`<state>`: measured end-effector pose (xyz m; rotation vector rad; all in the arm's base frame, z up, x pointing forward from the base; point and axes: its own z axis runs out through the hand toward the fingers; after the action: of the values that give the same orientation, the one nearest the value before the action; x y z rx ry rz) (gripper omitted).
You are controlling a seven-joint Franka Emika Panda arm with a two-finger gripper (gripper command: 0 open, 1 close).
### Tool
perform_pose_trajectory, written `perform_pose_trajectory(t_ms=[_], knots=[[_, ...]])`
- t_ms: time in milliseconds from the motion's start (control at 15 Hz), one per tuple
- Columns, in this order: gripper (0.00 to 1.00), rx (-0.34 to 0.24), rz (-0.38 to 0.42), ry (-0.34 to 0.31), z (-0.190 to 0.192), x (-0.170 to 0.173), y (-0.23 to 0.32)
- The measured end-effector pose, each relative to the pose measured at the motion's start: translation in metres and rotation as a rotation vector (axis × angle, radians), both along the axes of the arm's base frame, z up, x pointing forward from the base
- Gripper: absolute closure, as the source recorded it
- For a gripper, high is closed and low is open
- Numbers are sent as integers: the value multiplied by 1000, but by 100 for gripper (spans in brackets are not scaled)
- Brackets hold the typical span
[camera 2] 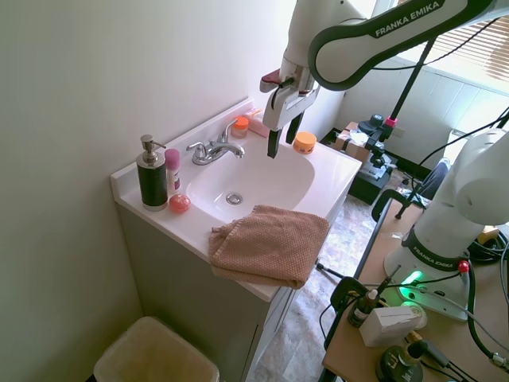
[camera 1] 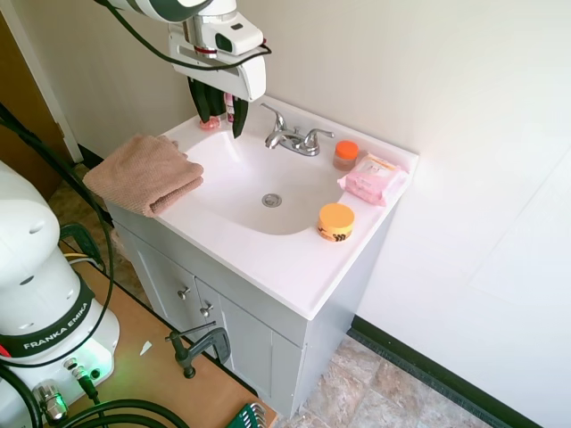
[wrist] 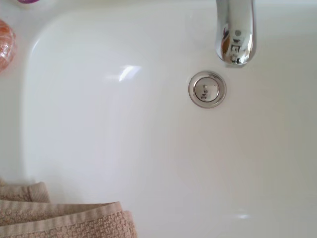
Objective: Wipe the sink
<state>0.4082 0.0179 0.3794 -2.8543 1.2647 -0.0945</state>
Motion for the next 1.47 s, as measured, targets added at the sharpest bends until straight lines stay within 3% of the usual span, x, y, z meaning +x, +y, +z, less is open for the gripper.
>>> perform_pose_trajectory(t_ms=[200,600,1067,1467], knots=[[0,1,13,11,-8,0,7],[0,-47,140,11,-30,-46,66],[0,-89,250,11,-39,-72,144],[0,-116,264,41,-84,-75,167]])
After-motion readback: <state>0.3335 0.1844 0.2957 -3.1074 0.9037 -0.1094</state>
